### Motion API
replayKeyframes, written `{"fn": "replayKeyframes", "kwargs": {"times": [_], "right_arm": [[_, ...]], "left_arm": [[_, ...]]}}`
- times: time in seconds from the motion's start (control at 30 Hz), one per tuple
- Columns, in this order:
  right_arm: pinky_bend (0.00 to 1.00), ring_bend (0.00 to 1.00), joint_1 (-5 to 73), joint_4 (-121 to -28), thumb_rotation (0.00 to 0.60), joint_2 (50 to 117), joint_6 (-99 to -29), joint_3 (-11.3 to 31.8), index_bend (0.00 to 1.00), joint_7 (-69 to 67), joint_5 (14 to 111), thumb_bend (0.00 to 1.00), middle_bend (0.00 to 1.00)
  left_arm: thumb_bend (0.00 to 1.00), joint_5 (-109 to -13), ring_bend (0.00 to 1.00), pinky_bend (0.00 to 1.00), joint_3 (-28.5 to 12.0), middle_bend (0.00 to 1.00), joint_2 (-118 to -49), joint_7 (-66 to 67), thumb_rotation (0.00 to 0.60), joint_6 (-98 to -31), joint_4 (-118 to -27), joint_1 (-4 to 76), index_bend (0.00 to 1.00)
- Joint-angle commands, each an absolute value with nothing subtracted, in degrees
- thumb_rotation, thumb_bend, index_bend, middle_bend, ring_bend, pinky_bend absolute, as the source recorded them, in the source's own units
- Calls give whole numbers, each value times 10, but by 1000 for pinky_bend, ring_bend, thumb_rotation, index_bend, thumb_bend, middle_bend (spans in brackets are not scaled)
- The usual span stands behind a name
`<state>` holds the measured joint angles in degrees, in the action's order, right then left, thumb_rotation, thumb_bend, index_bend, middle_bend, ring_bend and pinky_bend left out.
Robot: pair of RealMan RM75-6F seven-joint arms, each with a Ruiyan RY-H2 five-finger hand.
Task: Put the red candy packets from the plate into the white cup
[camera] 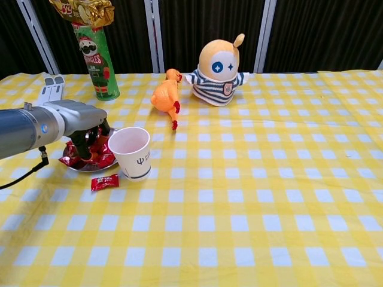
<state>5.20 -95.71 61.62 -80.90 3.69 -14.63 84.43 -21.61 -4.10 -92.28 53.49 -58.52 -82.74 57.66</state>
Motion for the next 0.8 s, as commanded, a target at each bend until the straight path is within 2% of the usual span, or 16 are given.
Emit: {"fn": "replayKeyframes", "kwargs": {"times": [0.03, 0.27, 0.8], "right_arm": [[0, 0, 52, -957, 600, 616, -809, 37, 0, -146, 844, 409, 0], [0, 0, 51, -957, 600, 617, -811, 37, 0, -146, 845, 409, 0], [0, 0, 51, -957, 600, 616, -813, 38, 0, -148, 845, 408, 0]], "left_arm": [[371, -220, 894, 924, -41, 653, -924, 533, 600, -587, -825, 575, 532], [373, -229, 899, 925, -43, 688, -922, 529, 600, -591, -827, 571, 564], [374, -247, 898, 925, -58, 699, -886, 521, 600, -609, -865, 564, 570]]}}
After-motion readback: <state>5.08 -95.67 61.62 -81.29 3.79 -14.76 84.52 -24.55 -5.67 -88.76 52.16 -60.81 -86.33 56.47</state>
